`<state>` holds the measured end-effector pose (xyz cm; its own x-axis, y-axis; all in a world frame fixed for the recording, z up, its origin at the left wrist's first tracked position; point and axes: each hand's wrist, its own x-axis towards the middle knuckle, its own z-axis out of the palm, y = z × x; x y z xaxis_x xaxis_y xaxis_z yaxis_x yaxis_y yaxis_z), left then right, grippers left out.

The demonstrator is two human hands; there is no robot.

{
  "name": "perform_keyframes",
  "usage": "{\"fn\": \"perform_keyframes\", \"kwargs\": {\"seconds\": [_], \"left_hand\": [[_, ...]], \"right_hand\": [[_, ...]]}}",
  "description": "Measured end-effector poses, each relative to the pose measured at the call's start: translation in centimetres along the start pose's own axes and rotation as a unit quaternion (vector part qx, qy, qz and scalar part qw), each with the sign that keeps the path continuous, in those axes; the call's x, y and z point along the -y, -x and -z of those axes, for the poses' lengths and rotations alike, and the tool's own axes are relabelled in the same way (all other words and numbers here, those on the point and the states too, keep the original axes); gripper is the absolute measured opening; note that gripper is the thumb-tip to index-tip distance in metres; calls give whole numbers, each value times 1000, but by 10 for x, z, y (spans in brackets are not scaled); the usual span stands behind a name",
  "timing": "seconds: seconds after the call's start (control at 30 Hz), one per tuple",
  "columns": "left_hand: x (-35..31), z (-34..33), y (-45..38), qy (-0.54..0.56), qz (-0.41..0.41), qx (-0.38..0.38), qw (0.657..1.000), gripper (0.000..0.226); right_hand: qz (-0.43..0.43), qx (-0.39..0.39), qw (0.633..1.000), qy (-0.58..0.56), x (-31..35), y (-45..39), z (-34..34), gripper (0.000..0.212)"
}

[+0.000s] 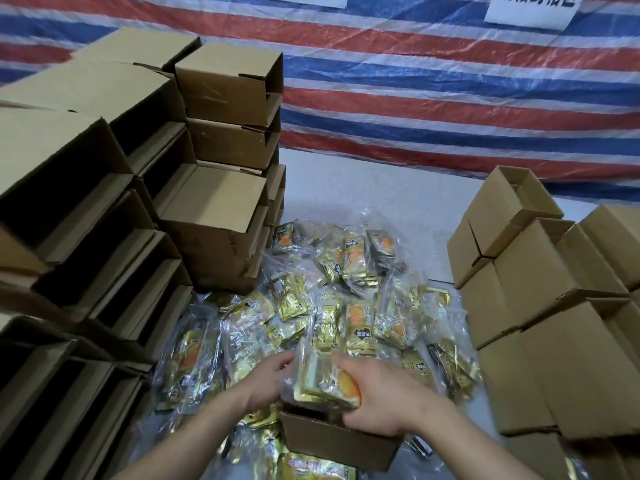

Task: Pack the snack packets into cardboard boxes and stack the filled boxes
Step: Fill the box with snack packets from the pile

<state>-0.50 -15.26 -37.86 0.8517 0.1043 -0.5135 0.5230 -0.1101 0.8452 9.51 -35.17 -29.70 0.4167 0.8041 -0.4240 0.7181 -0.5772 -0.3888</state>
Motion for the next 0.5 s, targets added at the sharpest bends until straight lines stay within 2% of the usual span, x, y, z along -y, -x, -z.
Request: {"fn": "perform_keyframes", "kwargs": {"seconds": [0.07, 0.13, 0.23, 0.33, 0.4, 0.5], "left_hand": [[2, -3, -3, -18, -4, -16, 1000, 26], [1, -6, -4, -12, -3, -22, 1000, 27], [3, -7, -5, 6, 8, -32, 999, 41], [8, -5, -4, 27, 20, -45, 998, 46], [10, -5, -5, 23, 13, -38, 999, 41], [7, -9, -8, 33, 17, -57, 998, 37]], "right_hand": [[-16, 54, 998, -18, -3, -7, -6, 76], [-26, 95, 993, -71, -7, -13, -10, 57], [-48, 134, 984, -107, -8, -23, -11, 47], [-53, 155, 982, -95, -8, -34, -10, 51], [-64, 196, 975, -78, -10, -42, -8, 45], [-85, 266, 960, 9, -11, -56, -18, 41]]}}
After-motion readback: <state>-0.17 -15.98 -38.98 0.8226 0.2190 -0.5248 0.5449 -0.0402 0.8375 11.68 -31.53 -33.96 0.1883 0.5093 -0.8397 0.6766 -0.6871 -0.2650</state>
